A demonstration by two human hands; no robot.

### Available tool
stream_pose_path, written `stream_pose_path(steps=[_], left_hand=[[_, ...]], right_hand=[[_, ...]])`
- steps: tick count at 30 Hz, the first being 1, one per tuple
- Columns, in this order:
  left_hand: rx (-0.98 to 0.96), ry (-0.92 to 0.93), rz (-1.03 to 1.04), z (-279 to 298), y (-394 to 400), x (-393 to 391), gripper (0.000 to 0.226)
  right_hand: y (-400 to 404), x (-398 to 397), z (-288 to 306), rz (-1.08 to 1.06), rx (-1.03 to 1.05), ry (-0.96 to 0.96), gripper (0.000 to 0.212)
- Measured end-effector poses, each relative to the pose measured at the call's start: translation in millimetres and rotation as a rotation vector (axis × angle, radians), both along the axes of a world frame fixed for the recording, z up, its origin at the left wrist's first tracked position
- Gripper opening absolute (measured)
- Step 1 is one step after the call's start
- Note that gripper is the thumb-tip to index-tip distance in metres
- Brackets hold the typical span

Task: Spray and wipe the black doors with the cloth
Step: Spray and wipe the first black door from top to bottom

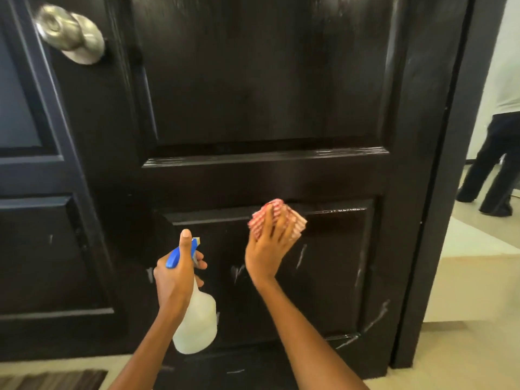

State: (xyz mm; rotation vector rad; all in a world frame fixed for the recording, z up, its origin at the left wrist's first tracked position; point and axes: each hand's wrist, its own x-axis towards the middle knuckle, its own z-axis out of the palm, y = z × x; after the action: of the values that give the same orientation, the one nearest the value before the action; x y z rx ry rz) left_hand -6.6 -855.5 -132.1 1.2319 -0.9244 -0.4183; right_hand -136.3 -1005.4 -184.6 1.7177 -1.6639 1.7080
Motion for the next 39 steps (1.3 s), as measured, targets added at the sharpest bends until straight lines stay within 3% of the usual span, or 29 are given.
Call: stream_pose_path(steps=[3, 6, 8, 10, 14, 16, 19, 21, 25, 28, 31, 34, 39], left_hand=[[0.005, 0.006, 0.093, -6, 12, 27, 0.062], [0.003, 0.017, 0.142, -12, 20, 46, 0.06], [0.0, 0.029, 0.163, -14, 24, 53, 0.053], [0.008, 0.054, 0.176, -16, 25, 55, 0.051], [0.035, 0.081, 0.188, -20, 27, 64, 0.049], [0.037, 0.099, 0.19, -22, 30, 69, 0.045], [0.031, 0.111, 0.199, -24, 37, 79, 0.047], [0.024, 0.12, 0.21, -23, 43, 87, 0.047], [0.012, 0.117, 0.248, -20, 53, 104, 0.047], [0.011, 0.106, 0.289, -17, 59, 116, 0.048], [0.004, 0.08, 0.325, -18, 63, 126, 0.053], [0.012, 0.08, 0.318, -20, 63, 129, 0.054], [0.047, 0.097, 0.289, -32, 62, 116, 0.05]], right_hand=[[17, 55, 0, 0.093, -0.027, 0.151, 0.074], [29, 87, 1, 0.315, -0.151, 0.498, 0.076], [20, 82, 9, 0.427, -0.235, 0.72, 0.074], [7, 57, 20, 0.397, -0.297, 0.766, 0.074], [-15, -16, 2, 0.203, -0.222, 0.513, 0.069], [-15, -33, -14, 0.048, -0.09, 0.235, 0.067], [-7, 2, -1, -0.068, 0.038, -0.206, 0.068], [5, 41, 13, -0.026, 0.062, -0.281, 0.069], [26, 114, -2, 0.117, 0.021, 0.087, 0.072], [34, 154, -5, 0.274, -0.107, 0.372, 0.087], [35, 164, 4, 0.36, -0.143, 0.546, 0.093], [23, 148, 4, 0.458, -0.24, 0.72, 0.085], [-6, 80, -55, 0.627, -0.342, 1.483, 0.079]])
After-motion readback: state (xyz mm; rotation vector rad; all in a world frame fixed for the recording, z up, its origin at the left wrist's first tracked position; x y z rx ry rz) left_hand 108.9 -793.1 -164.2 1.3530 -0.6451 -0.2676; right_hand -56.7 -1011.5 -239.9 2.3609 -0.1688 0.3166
